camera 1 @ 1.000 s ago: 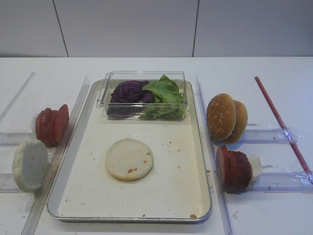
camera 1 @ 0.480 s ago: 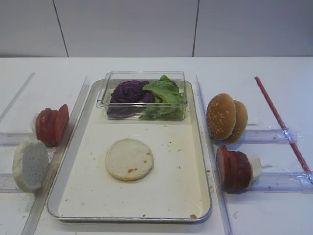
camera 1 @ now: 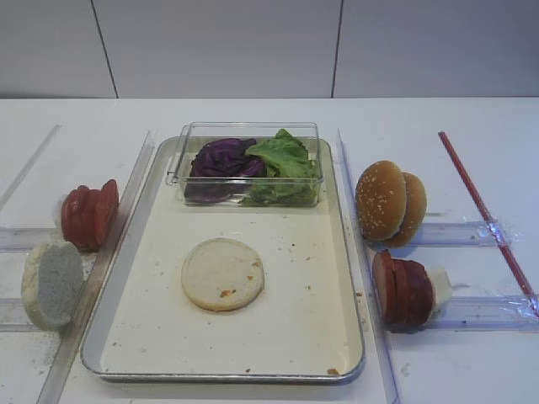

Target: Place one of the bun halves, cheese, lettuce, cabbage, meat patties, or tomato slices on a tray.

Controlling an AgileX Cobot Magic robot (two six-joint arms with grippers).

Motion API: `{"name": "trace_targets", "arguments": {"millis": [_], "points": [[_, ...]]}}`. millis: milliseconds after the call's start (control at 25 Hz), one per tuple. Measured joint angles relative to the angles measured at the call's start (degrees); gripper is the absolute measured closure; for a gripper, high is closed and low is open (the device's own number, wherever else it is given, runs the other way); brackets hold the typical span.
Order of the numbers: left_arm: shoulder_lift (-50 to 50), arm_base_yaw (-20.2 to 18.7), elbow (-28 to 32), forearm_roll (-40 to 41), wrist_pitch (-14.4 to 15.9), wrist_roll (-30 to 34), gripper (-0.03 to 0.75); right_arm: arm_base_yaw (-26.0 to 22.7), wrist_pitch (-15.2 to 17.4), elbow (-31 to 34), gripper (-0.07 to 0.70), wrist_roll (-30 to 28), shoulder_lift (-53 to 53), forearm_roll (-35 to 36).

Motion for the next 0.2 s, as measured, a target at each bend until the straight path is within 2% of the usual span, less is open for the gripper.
{"name": "trace_targets", "arguments": {"millis": [200], "points": [[0.00,0.00,0.00,0.00,0.00,0.00,0.183,0.00,0.00,0.00,-0.055,0.00,0.00,0.00]]}}
